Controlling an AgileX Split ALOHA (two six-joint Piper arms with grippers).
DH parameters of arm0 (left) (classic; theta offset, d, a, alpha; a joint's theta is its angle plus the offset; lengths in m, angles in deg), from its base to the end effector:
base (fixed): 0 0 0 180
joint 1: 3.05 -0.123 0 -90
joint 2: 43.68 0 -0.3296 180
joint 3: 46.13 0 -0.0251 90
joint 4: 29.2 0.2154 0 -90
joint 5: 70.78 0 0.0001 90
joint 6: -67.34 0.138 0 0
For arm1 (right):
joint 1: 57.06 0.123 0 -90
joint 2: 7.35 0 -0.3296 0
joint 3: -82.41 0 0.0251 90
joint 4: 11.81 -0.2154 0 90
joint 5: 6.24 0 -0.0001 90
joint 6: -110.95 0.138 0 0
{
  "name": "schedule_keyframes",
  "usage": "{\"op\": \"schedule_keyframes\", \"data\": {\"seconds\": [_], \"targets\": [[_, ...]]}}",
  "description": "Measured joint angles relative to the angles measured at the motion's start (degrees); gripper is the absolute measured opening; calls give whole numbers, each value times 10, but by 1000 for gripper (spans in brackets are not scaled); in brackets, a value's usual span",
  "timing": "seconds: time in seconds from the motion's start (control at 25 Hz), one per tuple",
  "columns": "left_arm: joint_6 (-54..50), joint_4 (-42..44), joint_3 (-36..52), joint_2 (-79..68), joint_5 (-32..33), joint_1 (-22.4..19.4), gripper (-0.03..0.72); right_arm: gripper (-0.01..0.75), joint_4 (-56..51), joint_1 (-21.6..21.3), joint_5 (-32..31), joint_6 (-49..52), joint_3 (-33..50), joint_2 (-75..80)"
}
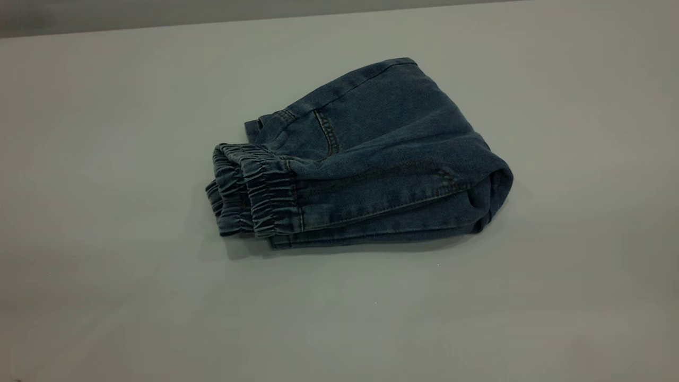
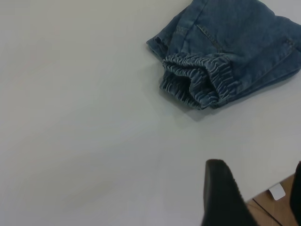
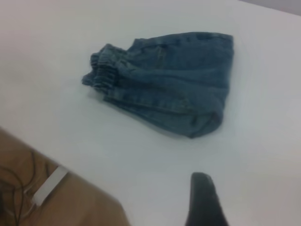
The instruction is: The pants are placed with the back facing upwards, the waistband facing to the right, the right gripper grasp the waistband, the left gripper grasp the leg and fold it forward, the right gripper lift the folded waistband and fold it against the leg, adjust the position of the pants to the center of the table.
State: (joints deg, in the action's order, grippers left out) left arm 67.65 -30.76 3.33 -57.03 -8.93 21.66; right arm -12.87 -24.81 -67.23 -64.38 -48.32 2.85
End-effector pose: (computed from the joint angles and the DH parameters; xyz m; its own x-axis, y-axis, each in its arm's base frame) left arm -0.0260 0.0083 0.2413 -0.5197 0.2310 -0.8225 0.4320 0.9017 -0.0198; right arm -0.0289 -0.0156 0.2424 -0.4762 -0.1936 -0.8578 -0.5044 0.8592 0.0861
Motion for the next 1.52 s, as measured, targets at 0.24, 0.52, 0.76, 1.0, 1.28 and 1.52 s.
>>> {"op": "schedule_keyframes", "data": {"seconds": [0.24,0.52,0.76,1.0,1.28,1.52], "targets": [[1,-1,0,-1,0,0,326,373,1,-176,0,0,0,-5],[1,-1,0,-1,0,0,326,373,1,-316,-1,0,0,-35],[1,-1,0,-1,0,-43,326,373,0,-311,0,0,0,-35],[1,-1,0,-1,0,-156,326,373,-1,-311,1,0,0,-35],[1,-1,0,49,0,-230,326,373,-1,-311,1,-1,0,-35],[1,-1,0,67,0,-222,326,373,-1,-311,1,-1,0,-35]]}}
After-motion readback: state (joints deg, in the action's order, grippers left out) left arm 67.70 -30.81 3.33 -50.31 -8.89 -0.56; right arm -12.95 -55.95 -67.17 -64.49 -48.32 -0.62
